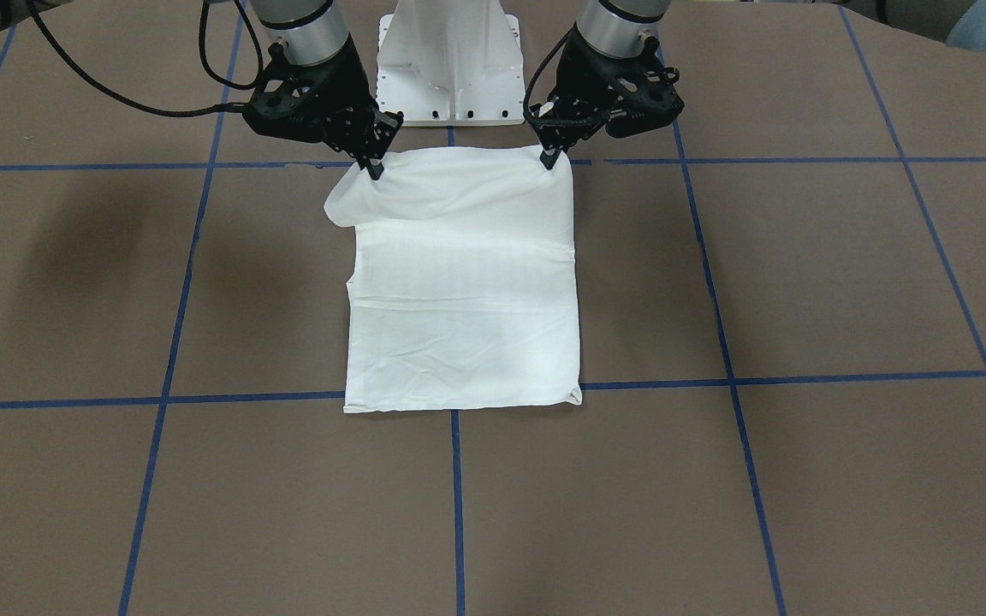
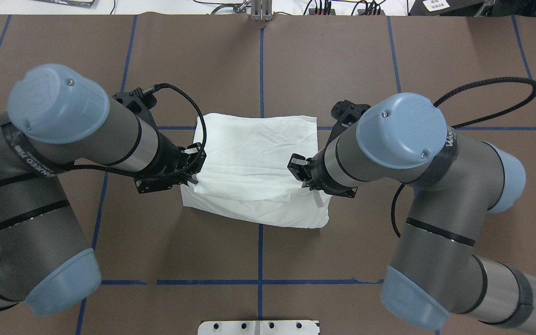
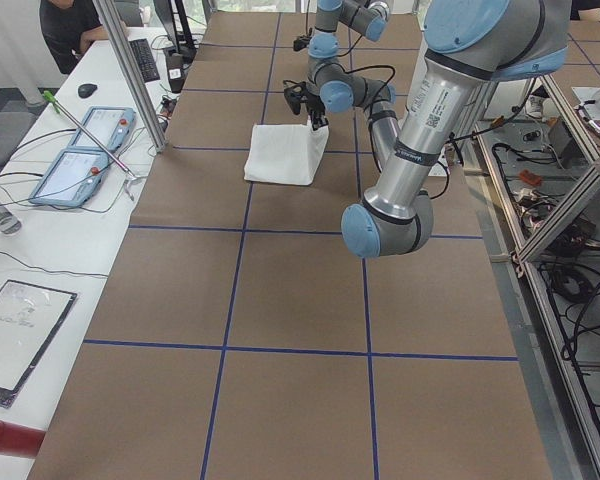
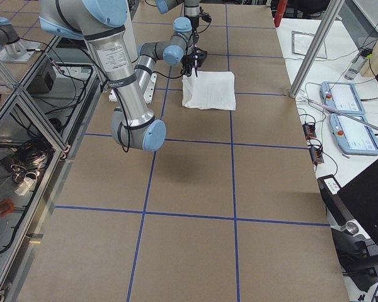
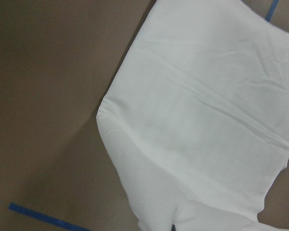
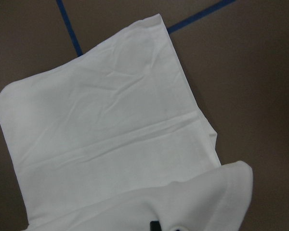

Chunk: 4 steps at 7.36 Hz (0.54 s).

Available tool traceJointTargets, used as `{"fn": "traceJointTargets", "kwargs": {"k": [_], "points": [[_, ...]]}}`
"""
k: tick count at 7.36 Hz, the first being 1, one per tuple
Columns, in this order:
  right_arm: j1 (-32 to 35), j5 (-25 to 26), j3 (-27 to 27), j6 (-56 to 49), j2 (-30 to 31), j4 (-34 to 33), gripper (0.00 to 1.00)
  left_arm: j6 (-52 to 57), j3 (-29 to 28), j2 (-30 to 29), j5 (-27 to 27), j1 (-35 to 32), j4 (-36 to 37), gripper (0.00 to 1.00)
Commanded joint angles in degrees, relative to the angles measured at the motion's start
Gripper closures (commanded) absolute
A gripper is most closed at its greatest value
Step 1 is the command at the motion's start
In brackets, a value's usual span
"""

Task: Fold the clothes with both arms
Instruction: 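Carry the held edge with both grippers onto the shirt's far edge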

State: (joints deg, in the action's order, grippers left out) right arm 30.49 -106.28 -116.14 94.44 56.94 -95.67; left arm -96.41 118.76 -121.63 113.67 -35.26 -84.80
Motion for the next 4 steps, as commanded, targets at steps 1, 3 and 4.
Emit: {"fn": "traceJointTargets", "kwargs": {"k": [1,3,4], "points": [[3.3,0.1,7.8,-1.4,-5.7,0.2,1.0,1.5,-5.2,-3.2,1.0,-3.9,-2.0,1.0],[4.8,-0.2,11.2,-2.1,-7.0,0.3,1.0,1.0,-13.9,-6.2,0.9,-4.9,-7.5,1.0],[5.1,-0.4,12.6,-2.5,-7.1,0.3,1.0,0.9,-17.6,-6.7,0.9,-5.6,-10.4,1.0]]}}
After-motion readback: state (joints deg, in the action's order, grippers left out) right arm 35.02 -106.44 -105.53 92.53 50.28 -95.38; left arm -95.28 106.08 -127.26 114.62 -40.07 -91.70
